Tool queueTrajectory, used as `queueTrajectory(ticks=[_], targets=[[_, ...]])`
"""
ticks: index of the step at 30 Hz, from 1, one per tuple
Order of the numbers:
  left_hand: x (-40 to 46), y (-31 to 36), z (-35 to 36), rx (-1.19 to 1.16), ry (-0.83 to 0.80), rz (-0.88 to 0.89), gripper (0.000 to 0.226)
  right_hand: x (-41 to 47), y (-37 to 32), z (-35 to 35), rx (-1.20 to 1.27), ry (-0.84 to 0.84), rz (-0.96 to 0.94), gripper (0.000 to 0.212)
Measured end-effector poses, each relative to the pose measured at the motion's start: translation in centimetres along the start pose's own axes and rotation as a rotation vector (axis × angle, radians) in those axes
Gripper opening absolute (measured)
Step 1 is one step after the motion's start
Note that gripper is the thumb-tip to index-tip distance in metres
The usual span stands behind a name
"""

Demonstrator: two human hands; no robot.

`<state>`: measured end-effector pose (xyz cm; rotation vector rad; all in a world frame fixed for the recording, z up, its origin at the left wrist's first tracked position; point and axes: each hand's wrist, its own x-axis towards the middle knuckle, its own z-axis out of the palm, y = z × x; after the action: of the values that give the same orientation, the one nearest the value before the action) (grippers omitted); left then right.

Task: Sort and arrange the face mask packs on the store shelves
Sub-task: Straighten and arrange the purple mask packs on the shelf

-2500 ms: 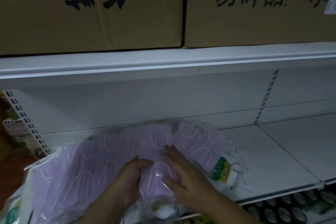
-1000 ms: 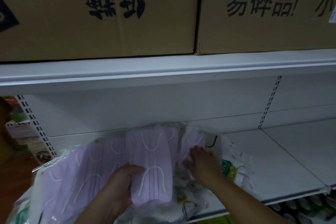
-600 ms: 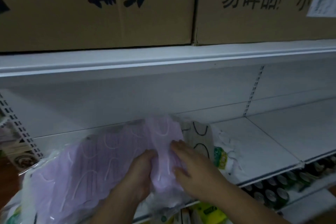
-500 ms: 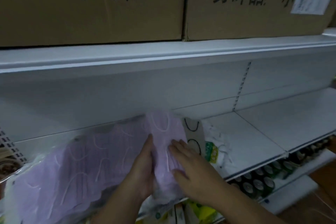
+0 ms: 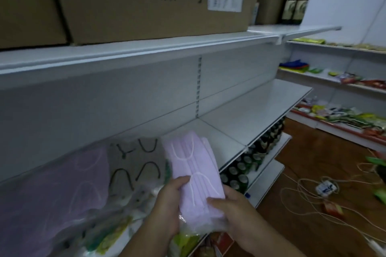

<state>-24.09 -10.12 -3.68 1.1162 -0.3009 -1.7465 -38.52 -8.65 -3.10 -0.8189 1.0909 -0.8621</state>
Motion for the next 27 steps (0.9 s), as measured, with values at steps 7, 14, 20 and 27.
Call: queueTrajectory(ticks=[7, 14, 20, 27], targets=[[4.7, -4.0, 8.7, 0.066, -0.042, 0.146, 0.056, 1.0, -3.3, -10.0, 0.015, 0.035, -0.058, 0.034], [10.0, -6.9, 17.4, 0.097, -0.147, 0.133, 0.044, 3.1, -6.2, -20.2, -0.095, 0.098, -0.093, 0.025], [14.3, -7.1, 21.5, 0.115, -0.050, 0.163, 0.033, 6.4, -8.0, -24.9, -0.222, 0.086, -0.045, 0.023], [21.1, -4.9, 21.7, 0.009, -0.039, 0.212, 0.045, 14.2, -10.5, -26.5, -0.236, 0.197, -0.075, 0.015]])
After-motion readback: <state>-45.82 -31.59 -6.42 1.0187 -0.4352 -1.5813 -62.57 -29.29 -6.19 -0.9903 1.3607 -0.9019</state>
